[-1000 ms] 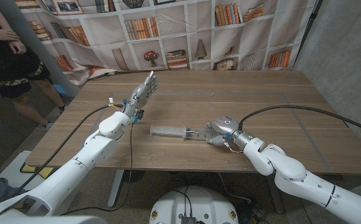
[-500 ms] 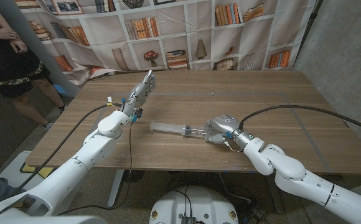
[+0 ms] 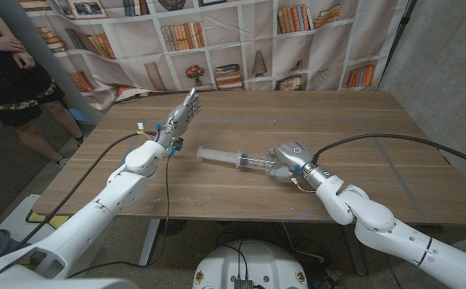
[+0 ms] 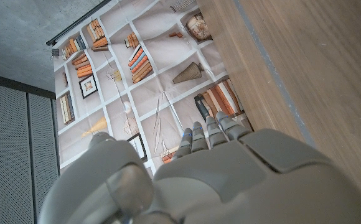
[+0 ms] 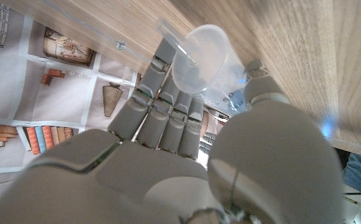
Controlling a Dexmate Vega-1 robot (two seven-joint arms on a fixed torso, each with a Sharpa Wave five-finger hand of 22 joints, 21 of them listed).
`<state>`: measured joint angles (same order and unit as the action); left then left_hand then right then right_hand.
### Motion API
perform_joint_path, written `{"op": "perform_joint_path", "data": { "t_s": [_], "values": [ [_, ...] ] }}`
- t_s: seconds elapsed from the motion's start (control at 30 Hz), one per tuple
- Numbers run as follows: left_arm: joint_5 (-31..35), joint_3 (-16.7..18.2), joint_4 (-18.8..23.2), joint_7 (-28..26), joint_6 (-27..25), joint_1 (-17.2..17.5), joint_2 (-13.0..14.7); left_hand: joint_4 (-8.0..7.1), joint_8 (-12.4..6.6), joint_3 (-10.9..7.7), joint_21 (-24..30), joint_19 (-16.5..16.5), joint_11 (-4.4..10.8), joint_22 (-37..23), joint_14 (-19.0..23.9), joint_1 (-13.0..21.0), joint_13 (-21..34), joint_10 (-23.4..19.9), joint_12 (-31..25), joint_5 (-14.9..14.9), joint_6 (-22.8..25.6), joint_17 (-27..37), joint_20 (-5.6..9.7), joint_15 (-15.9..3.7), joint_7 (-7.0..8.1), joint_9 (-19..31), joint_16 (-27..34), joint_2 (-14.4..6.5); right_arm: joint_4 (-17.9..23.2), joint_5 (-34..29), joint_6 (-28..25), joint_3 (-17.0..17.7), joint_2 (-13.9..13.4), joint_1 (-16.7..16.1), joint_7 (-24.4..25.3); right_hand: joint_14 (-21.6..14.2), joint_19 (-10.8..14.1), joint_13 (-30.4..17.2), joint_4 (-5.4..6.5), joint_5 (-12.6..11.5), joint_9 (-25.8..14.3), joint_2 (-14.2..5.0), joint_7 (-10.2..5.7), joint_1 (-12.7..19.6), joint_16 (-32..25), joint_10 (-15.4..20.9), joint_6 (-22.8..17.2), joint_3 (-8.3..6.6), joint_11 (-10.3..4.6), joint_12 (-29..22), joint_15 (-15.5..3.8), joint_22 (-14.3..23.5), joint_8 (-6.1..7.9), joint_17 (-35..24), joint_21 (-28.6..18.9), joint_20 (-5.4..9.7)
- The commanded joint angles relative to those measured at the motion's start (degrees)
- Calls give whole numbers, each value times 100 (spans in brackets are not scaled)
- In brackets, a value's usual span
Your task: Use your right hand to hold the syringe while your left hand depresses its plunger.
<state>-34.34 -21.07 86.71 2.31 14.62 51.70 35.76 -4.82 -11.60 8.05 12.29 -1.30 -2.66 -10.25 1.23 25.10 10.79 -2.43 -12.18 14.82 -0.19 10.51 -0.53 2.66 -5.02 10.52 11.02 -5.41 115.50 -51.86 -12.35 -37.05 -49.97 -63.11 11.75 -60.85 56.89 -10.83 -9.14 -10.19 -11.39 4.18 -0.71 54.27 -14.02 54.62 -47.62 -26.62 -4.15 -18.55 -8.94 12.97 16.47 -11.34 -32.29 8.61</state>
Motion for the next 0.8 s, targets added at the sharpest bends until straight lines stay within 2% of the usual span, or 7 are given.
{"op": "perform_joint_path", "data": {
  "t_s": [0.03,0.37,0.6,0.8],
  "values": [
    [28,24,20,6,-16,-36,55,-11,9,40,-17,-25,-30,-27,21,15,25,-29,7,-7,24,17,-15,11,-9,13,-4,-50,-41,342,-52,169,20,-84,273,-191,-75,-105,68,13,-54,-1251,-830,1132,36,402,-799,37,-460,5,-430,23,-52,4,-33,400],
    [50,67,154,-58,-92,-5,140,-11,13,47,-18,-22,-26,-27,19,22,25,-28,12,-17,27,18,-18,11,-12,13,-8,-54,-283,554,204,324,115,-232,1327,-193,-111,-170,125,11,-74,-1320,-876,1116,60,411,-813,73,-463,-21,-421,28,-73,6,-66,403],
    [118,105,265,-88,-100,-17,223,-12,14,51,-18,-22,-23,-27,23,26,25,-25,16,-23,32,18,-17,6,-16,13,-8,-59,-604,845,741,430,167,-283,2152,-150,-150,-165,146,12,-84,-1314,-909,1099,103,364,-831,107,-457,13,-420,25,-90,18,-86,400],
    [142,102,273,-77,-94,-57,223,-12,16,56,-19,-22,-25,-27,25,30,25,-27,18,-29,33,18,-17,6,-10,13,-9,-62,-744,943,924,466,253,-292,2509,-150,-171,-152,160,11,-90,-1318,-925,1089,115,361,-868,126,-469,31,-419,23,-90,19,-99,400]
  ]
}}
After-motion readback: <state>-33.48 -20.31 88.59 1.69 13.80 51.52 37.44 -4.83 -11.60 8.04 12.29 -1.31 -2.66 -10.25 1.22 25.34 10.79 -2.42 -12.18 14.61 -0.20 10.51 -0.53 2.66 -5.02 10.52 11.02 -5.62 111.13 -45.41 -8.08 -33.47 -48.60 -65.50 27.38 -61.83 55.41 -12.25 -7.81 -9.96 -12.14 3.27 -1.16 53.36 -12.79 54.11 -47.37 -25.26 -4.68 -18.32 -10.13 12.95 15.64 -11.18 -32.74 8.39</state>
